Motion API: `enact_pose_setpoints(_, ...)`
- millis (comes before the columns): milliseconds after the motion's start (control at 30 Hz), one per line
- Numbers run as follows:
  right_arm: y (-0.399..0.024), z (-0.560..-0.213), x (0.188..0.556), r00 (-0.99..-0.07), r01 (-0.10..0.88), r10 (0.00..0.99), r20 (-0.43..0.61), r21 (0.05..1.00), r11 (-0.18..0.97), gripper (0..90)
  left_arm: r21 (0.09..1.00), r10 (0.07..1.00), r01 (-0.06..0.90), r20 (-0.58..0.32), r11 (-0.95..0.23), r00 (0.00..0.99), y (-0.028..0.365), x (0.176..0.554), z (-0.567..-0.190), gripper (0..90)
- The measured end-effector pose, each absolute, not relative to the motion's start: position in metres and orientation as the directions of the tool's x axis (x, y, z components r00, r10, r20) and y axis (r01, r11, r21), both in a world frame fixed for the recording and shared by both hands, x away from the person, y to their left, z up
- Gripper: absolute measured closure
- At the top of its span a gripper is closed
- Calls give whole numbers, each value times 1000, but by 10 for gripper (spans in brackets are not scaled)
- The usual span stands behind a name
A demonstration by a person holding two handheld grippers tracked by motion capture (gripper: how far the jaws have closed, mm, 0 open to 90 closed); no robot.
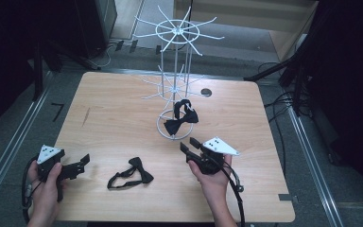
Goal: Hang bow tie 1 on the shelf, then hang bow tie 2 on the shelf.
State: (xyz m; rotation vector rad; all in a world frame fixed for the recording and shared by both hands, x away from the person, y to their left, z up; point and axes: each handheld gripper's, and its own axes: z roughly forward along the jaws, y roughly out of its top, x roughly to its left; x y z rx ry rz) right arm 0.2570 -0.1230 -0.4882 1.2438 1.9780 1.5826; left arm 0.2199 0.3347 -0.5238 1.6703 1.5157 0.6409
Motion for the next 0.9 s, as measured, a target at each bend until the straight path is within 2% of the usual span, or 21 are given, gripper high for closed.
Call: enact_pose_setpoints(900,-63,-516,250,-644,483,710,284,871,90,557,809,977,587,-134,12,165,335,219,-523,16)
